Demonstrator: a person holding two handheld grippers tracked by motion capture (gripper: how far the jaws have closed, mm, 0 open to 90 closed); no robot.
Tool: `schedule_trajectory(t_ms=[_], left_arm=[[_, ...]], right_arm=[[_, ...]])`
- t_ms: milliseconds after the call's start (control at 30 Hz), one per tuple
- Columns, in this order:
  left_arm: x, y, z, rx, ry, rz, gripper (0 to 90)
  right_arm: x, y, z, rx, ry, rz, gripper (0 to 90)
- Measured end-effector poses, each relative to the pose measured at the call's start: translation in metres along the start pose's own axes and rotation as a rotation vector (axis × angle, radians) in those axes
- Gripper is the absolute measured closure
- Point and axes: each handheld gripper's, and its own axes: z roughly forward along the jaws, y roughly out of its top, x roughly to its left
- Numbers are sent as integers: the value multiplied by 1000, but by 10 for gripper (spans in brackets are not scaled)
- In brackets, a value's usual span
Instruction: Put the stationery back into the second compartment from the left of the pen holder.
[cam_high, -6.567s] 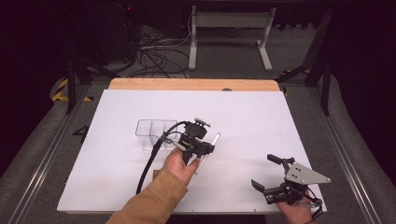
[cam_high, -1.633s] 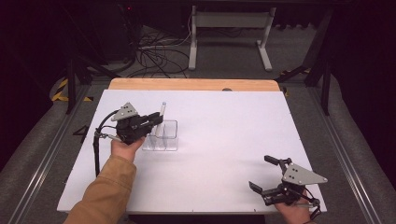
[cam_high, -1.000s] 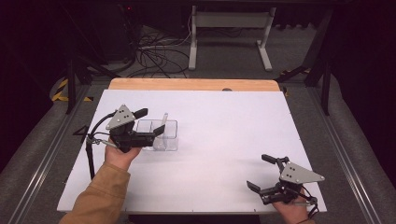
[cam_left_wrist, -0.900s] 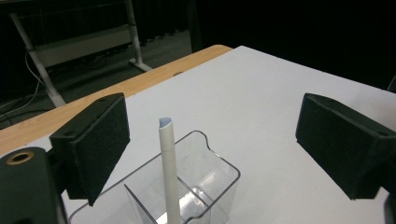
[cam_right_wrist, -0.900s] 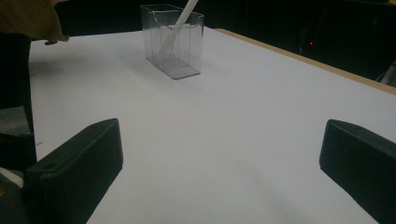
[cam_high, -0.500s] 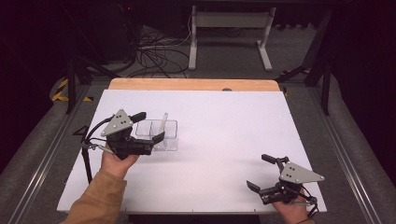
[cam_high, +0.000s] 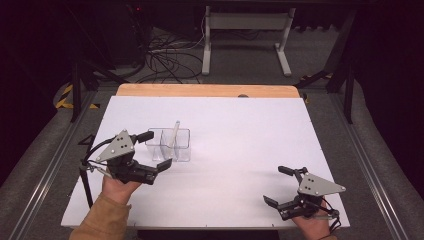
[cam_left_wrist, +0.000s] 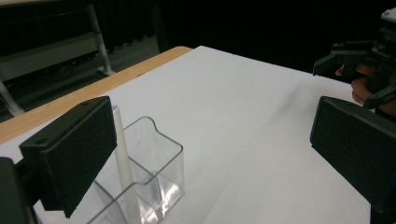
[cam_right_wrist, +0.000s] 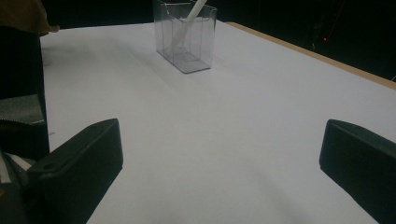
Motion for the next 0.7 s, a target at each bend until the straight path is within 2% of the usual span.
schedule_trajectory(t_ms=[100,233,300,400,600,700], left_arm=[[2,-9,-6,4,-17,-35,11],[9,-23,-15,-1,-51,-107,10],[12,-29,-18,2,-52,-120,11],[13,-38,-20,24,-34,-106,11],[8,-53,-19,94,-1,-31,7],[7,-59,-18,101,5,-32,5]], right_arm=[[0,0,0,1,6,1,1],[0,0,1,0,6,4,1],[0,0,1,1,7,4,1],[-1,0,1,2,8,8,1],[-1,-1,1,-3,15,15,1],[-1,-1,1,-6,16,14,1]])
